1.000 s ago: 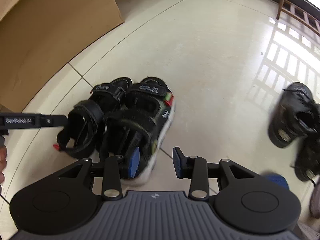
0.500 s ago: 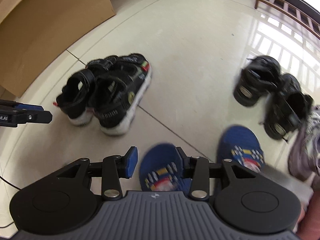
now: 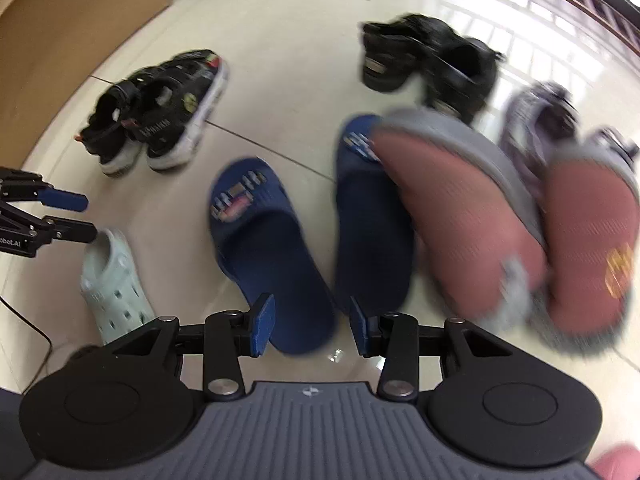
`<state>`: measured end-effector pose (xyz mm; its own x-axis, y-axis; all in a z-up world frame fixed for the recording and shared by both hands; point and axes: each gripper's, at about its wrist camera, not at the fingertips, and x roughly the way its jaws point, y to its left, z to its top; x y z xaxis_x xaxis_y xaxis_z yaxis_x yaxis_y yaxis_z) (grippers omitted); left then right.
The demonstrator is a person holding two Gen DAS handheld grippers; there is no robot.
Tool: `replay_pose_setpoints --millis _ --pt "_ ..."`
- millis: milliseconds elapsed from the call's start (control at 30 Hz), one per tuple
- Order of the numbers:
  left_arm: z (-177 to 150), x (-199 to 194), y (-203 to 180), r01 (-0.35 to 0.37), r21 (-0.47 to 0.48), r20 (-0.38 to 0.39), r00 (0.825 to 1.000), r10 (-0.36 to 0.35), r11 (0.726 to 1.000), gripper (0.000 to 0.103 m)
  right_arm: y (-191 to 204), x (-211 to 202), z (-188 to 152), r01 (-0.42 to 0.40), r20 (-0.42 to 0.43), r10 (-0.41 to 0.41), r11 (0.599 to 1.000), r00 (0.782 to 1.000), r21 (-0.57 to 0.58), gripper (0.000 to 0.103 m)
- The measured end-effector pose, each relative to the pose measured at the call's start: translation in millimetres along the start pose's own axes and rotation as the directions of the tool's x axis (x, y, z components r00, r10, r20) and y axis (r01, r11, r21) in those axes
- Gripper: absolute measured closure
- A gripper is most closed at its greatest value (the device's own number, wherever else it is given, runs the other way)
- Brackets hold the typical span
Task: Organize scattered shoes
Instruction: 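Move the left tool over a pale green clog while the right tool approaches another clog, then grasp a pale green clog heel with the left tool while the right tool grasps the other clog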
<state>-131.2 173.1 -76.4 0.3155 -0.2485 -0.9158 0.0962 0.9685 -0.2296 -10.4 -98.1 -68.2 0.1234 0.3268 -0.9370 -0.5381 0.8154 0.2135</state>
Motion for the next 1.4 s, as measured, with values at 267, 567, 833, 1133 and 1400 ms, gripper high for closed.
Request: replay_pose_setpoints --millis 267,567,833,1133,1400 --pt "6 15 -3 0.093 0.243 -0.118 0.991 -0.065 0.966 0.046 -14 -15 -47 0.055 -0.021 -0.054 0.998 0.998 0.036 0.056" --pt "6 28 -19 0.164 0.502 -0.218 0.974 -0.06 0.849 0.046 -29 -28 -84 0.063 -0.061 -0.059 0.996 0.996 0.065 0.052" --pt "7 36 -23 0.189 0.611 -0.273 0.962 -0.019 0.769 0.051 -33 -23 -110 0.019 -0.14 -0.012 0.999 0.99 0.046 0.052" --pt "2 56 -43 0.227 0.672 -0.292 0.956 -0.03 0.705 0.053 -32 -9 -120 -0.023 -0.154 0.032 0.998 0.988 0.058 0.049" --pt "6 59 -49 0.173 0.591 -0.208 0.976 -0.058 0.788 0.078 -21 -3 -128 -0.068 -0.195 0.075 0.997 0.978 0.041 0.049"
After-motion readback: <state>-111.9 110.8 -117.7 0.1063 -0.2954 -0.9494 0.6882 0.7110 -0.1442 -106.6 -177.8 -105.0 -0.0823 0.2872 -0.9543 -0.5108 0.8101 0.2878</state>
